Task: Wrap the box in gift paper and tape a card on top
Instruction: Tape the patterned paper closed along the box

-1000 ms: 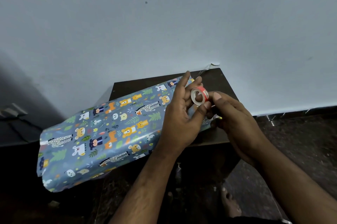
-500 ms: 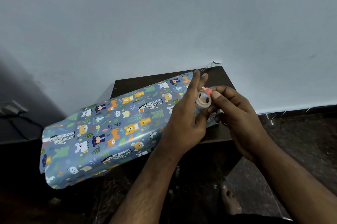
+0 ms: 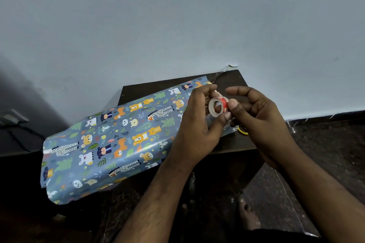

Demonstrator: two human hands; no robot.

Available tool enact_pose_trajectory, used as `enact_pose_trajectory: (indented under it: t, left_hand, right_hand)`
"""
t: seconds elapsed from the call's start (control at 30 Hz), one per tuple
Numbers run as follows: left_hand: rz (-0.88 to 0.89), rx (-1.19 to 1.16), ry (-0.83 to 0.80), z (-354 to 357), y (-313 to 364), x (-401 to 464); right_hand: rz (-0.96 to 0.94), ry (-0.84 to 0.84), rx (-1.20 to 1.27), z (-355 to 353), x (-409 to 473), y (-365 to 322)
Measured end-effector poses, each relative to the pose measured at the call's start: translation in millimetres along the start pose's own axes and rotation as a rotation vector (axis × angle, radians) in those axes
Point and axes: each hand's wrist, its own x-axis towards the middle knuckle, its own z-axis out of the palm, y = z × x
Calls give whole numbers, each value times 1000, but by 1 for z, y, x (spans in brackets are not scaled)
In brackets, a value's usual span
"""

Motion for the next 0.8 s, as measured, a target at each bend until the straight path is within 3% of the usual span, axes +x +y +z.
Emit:
enact_pose_trajectory:
  t: [0.2,0.47,0.63,0.8]
  left_hand:
    - [-89,-168,-70,-2,6,0]
    - [-98,-242,-137,-6,9,-5]
    - [-102,-213,-167,-7,6,-5]
    - [-67,-145,-237,-4,4,-6]
  right_hand:
    - [-204,3,-358,-9,2,2]
    - [-343,32,-583,-19,5,2]
    - [-321,74,-729,-19,7,3]
    - [-127,163,-574,-14,6,6]
